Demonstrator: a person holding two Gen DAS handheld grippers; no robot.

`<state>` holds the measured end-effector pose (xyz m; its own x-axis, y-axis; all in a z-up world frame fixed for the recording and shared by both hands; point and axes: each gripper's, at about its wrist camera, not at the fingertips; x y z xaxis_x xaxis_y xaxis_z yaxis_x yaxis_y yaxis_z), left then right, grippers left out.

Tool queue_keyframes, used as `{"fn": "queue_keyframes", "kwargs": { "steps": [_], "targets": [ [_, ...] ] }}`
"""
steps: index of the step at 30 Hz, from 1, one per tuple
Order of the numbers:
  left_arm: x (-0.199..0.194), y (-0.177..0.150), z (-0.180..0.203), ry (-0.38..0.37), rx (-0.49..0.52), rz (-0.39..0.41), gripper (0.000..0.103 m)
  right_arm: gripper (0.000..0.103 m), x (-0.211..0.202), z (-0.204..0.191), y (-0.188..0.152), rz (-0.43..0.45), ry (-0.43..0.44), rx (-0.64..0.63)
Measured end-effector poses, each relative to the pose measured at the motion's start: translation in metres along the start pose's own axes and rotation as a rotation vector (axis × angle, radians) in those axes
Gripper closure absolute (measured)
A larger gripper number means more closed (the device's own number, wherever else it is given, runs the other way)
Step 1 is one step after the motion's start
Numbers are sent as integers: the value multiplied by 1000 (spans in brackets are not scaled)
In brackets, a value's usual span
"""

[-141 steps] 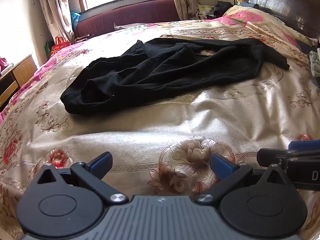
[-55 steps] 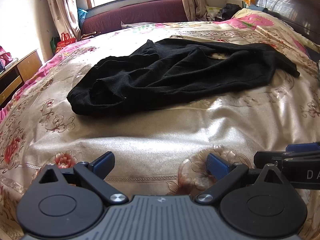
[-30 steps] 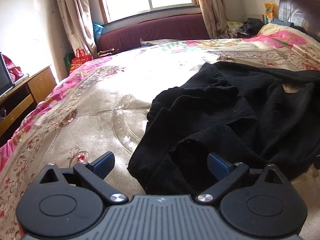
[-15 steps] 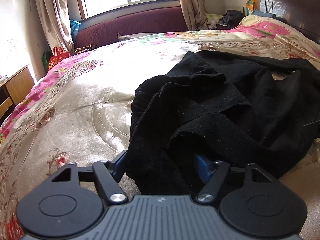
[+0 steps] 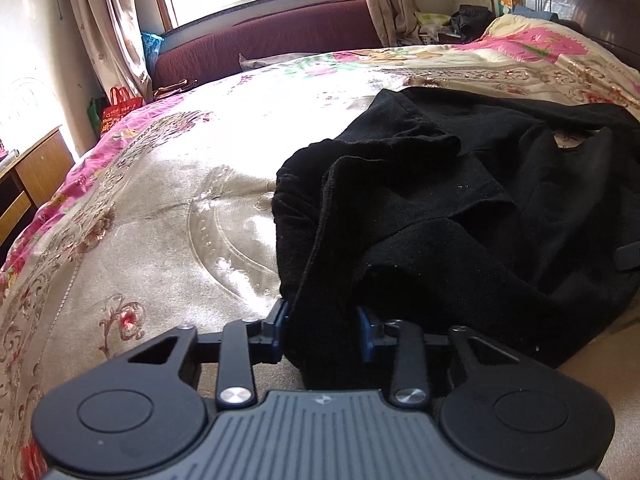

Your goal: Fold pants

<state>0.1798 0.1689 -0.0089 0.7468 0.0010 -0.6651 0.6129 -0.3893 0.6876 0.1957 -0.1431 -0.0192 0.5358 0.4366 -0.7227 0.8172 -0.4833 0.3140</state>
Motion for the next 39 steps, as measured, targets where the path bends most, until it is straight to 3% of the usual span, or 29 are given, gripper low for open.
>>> {"fn": "queue_keyframes", "kwargs": {
  "steps": [5, 10, 13, 15, 17, 21, 25, 27, 28, 29, 33, 35, 37, 39],
  "targets": [
    [-20, -17, -31, -22, -89, 0, 62, 98, -10, -21, -27, -73, 33, -91],
    [-32, -32, -33, -10, -70, -13, 62, 102, -14, -31, -42, -128, 49, -129],
    [-35, -36, -35, -11, -80, -9, 62, 94, -21, -20, -30, -83, -9, -82],
    [-36, -36, -37, -16, -100, 2, 62, 84, -28, -5, -15, -27, -49, -16],
    [-36, -36, -37, -18, -113, 7, 62, 57, -35, 13, 2, 37, -53, 69],
    [-34, -38, -37, -20, -118, 7, 62, 51, -38, 36, 34, 132, -53, 175],
    [-30, -39, -38, -21, -137, 0, 62, 46, -9, 52, 59, 109, -67, 278],
    [-30, -38, -39, -25, -144, -3, 62, 55, -3, 54, 66, 127, -49, 308],
    [-31, -38, -41, -30, -149, -3, 62, 86, 1, 52, 63, 111, -33, 301],
    [-33, -38, -44, -35, -155, -2, 62, 98, 0, 50, 61, 85, -5, 302],
    [-43, -40, -54, -14, -152, 3, 63, 99, -19, 22, 39, 27, 33, 130],
    [-49, -44, -59, 0, -145, -2, 63, 102, -29, 19, 29, -14, 59, 106],
    [-54, -50, -61, 8, -143, -12, 63, 102, -33, 23, 22, -25, 29, 108],
    [-58, -56, -59, 18, -133, -22, 63, 95, -38, 26, 20, 2, -29, 72]
  ]
}}
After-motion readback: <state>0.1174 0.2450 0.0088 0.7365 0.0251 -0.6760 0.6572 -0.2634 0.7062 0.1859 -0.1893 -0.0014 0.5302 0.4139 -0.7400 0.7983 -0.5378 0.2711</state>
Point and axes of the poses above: each gripper's, at about its wrist camera, not at the fingertips, and x roughly the way its jaws point, z to its right, y to its top, and after that the axes turned 11 degrees about x, right-handed
